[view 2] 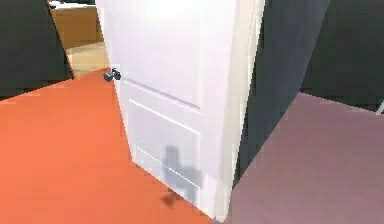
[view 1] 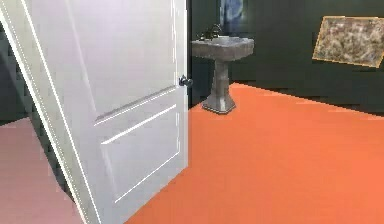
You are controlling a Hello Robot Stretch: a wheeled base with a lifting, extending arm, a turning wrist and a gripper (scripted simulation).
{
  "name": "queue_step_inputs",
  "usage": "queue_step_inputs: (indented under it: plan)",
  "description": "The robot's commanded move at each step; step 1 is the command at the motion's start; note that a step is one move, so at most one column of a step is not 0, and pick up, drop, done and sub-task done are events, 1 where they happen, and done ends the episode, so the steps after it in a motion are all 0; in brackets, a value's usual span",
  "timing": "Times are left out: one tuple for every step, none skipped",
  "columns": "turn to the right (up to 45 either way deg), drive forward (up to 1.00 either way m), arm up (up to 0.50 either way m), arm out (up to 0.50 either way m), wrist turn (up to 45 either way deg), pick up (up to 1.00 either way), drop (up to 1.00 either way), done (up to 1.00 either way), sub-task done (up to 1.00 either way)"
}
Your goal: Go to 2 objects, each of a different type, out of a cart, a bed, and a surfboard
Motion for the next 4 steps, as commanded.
queue_step_inputs:
  plan:
    - [36.0,0.00,0.00,0.00,0.0,0.00,0.00,0.00,0.00]
    - [0.0,1.00,0.00,0.00,0.0,0.00,0.00,0.00,0.00]
    - [0.0,0.45,0.00,0.00,0.0,0.00,0.00,0.00,0.00]
    - [45.0,0.00,0.00,0.00,0.0,0.00,0.00,0.00,0.00]
